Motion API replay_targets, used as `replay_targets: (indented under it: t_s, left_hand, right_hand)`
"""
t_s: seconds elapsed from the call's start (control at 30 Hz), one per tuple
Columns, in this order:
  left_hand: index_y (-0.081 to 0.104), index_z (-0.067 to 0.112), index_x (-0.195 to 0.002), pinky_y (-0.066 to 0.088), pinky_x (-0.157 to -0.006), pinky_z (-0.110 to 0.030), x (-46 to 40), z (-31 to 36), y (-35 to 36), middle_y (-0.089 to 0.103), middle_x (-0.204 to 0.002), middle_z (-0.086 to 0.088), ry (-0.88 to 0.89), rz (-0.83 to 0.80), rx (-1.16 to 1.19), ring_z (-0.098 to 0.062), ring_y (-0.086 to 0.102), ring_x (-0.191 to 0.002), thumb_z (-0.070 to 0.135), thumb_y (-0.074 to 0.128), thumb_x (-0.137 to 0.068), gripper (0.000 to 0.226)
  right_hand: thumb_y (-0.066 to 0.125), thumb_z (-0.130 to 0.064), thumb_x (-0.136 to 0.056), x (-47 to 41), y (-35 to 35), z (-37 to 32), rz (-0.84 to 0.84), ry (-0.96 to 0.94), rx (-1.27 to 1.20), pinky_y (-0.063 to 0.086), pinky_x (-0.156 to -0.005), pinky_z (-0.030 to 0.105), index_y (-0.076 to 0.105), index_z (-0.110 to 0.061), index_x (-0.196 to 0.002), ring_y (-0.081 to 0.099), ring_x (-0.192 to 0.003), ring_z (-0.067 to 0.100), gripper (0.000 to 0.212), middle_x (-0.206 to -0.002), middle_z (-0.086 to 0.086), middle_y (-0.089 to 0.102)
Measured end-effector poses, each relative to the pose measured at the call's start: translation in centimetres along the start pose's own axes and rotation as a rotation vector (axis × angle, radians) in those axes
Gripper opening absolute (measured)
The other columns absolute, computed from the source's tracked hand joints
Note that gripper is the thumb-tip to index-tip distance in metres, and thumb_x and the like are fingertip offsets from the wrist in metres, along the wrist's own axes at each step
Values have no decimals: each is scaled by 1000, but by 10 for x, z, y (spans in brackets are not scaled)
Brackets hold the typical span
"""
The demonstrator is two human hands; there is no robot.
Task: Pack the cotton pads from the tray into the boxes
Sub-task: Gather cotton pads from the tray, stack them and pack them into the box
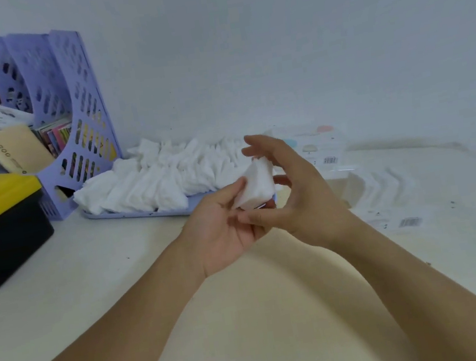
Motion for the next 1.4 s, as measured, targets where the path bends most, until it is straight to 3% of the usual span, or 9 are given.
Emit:
replay_targets:
  t_s: [0.17,0.33,0.5,0.67,0.87,0.93,1.13,1.3,1.4]
  left_hand:
    - [74,15,-117,56,-84,-33,-3,-7,3,68,-120,-8,-15,-128,-35,-20,65,-106,40,52,-96,39]
    - [69,20,-120,57,-81,-31,-1,-8,7,69,-121,-7,-9,-127,-77,-19,67,-103,49,52,-93,43]
    - [75,17,-115,48,-98,-30,-4,-5,4,69,-118,-6,28,-98,-69,-17,63,-104,37,68,-87,35]
    - [66,13,-125,58,-77,-24,-8,1,-1,68,-112,-9,144,-9,-96,-14,67,-84,33,61,-95,36]
    - [56,16,-139,52,-99,-39,-9,0,-6,65,-134,-12,228,58,-255,-29,62,-124,33,53,-102,41]
    - [60,14,-135,53,-99,-38,-10,3,-8,68,-130,-12,271,83,-247,-26,65,-119,29,57,-99,38]
    - [71,14,-119,53,-80,-24,-10,6,-13,74,-114,1,278,187,-313,-8,69,-92,29,74,-79,43]
    - [59,1,-128,59,-81,-30,-13,7,-16,71,-123,-12,304,199,-189,-20,74,-101,11,66,-94,36]
    - [52,1,-133,61,-85,-37,-13,5,-12,67,-128,-18,314,152,-171,-29,72,-107,8,57,-100,34]
  right_hand:
    - [93,-4,-66,2,7,-2,72,51,-238,60,-87,35,61,-17,-129,70,-105,14,72,-112,-4,73]
    - [91,-1,-67,1,6,-2,83,42,-300,60,-76,27,64,-16,-124,74,-92,18,65,-103,5,74]
    - [89,-2,-71,0,7,-2,28,28,-283,58,-88,28,62,-18,-127,69,-107,14,64,-117,-2,70]
    - [92,-19,-70,-3,-7,0,53,-25,-64,55,-95,32,59,-28,-130,62,-116,11,69,-127,-15,62]
    - [90,-16,-71,-5,-15,9,102,-6,47,57,-82,31,61,-28,-128,64,-103,11,64,-116,-12,64]
    - [88,-12,-72,-6,-17,12,104,8,26,58,-81,29,61,-27,-128,65,-102,11,64,-116,-11,65]
    - [84,-13,-81,-9,-26,20,215,104,-22,59,-76,25,65,-23,-115,70,-96,9,40,-110,-8,68]
    - [81,-12,-82,-8,-30,21,306,156,-22,56,-66,28,69,-16,-82,67,-73,9,12,-80,-8,70]
    - [82,-23,-83,-8,-28,21,279,236,-65,61,-71,40,75,-18,-86,69,-70,13,9,-78,-5,73]
Point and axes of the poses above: each hand's wrist, its own x-axis away from the middle knuckle, its own y-axis out of the palm, z = x × y, the point moved 4 cm from there along -x, towards the middle knuckle
